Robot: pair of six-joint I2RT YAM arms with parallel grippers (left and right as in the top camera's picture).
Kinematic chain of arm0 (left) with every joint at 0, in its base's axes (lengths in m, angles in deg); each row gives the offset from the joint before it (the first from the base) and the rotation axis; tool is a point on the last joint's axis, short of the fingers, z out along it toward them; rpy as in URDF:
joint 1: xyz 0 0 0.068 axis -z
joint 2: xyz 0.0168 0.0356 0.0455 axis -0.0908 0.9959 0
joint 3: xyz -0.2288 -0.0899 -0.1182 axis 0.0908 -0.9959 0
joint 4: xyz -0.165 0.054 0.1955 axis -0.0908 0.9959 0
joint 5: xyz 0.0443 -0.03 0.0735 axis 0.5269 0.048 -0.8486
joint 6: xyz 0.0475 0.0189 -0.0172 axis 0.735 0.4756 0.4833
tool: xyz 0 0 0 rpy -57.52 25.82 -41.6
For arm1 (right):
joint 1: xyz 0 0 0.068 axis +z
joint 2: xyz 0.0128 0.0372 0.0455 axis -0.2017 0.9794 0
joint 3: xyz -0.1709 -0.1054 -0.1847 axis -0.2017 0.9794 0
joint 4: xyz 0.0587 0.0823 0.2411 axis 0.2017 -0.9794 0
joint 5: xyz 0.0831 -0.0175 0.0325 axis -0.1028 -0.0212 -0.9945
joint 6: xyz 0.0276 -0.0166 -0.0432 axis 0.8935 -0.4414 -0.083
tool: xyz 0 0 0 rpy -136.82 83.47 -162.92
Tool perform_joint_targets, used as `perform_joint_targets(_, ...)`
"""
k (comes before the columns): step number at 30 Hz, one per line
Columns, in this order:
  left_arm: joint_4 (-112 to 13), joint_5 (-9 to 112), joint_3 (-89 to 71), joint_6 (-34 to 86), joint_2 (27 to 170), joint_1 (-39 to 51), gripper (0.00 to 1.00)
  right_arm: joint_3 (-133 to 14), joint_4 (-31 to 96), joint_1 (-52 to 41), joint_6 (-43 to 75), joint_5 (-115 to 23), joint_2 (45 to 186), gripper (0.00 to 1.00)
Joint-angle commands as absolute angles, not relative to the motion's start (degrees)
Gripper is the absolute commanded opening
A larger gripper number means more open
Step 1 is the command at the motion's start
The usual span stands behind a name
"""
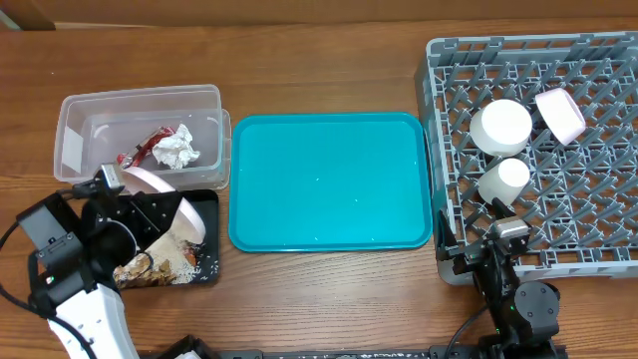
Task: Sort waste into correct bins and load items into the dishwasher
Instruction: 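Tip the plate over the black tray to dump the food scraps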
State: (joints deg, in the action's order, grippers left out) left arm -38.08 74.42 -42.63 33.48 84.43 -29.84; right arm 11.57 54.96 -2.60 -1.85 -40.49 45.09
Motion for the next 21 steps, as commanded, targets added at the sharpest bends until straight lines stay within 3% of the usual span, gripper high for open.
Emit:
perform_joint_targets(1, -36.73, 84.26, -42.54, 40.69, 81.46, -31.02, 0.04, 11.86, 55.25, -2.67, -2.07, -40.41, 44.56, 1.0)
perform_joint_targets(11, -33.8, 82.46, -42.54, 42.42, 80.43, -31.32, 0.04, 11.86, 55.25, -2.67, -2.07, -40.41, 44.56, 1.0)
perform_joint_targets(21, -34.06, 90.14, -42.54, 46.42, 80.45, -31.59, 0.04, 11.86, 55.25, -2.67, -2.07, -40.41, 44.56, 1.0)
